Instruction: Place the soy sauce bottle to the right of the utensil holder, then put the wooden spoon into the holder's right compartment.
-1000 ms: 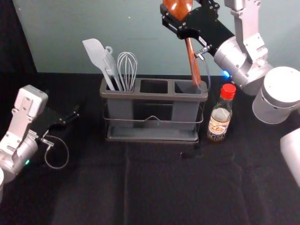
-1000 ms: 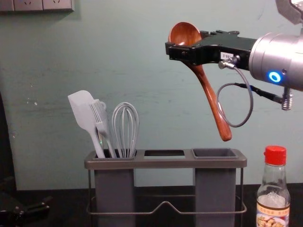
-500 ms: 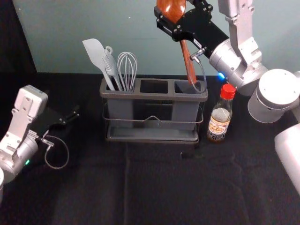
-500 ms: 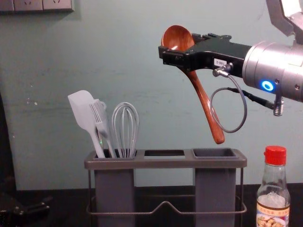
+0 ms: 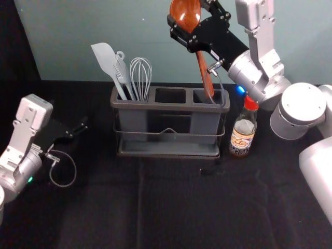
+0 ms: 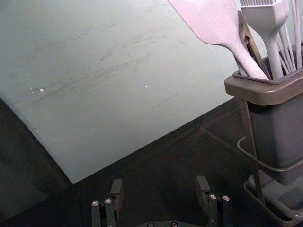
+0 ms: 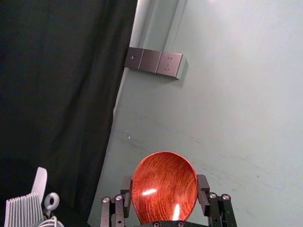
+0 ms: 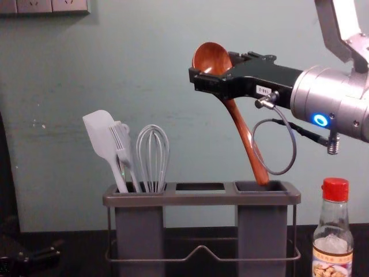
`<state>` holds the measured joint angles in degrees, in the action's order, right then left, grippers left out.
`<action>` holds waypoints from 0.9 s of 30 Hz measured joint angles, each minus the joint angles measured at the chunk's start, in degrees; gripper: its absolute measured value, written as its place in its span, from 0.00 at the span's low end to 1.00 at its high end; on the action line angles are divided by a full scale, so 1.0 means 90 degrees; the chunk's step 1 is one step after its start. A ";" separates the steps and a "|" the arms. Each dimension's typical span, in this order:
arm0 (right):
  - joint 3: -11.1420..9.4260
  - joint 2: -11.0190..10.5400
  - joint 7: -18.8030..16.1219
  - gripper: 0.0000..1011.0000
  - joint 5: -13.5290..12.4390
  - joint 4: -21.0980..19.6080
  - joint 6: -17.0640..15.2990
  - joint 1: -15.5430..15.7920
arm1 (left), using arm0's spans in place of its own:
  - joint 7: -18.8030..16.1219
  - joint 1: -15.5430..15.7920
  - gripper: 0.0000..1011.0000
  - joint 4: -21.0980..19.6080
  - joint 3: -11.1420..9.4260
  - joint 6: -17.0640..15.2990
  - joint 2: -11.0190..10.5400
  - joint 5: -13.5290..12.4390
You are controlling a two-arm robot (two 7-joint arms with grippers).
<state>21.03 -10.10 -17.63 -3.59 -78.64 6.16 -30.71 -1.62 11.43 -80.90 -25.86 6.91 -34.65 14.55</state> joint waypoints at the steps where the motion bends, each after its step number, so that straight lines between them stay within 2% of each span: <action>1: 0.0004 0.0005 -0.0007 0.83 0.0002 0.0031 0.0019 -0.0003 | 0.0000 0.0000 0.99 0.0000 0.0000 0.0000 0.0000 0.0000; 12: 0.0001 0.0009 -0.0018 0.83 0.0007 0.0081 0.0058 0.0048 | 0.0000 0.0000 0.99 0.0000 0.0000 0.0000 0.0000 0.0000; 27: -0.0045 -0.0060 -0.0039 0.83 -0.0039 0.0000 0.0186 0.0357 | 0.0000 0.0000 0.99 0.0000 0.0000 0.0000 0.0000 0.0000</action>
<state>20.62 -10.64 -17.99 -3.95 -78.64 7.84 -27.50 -1.62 11.43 -80.90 -25.86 6.91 -34.64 14.55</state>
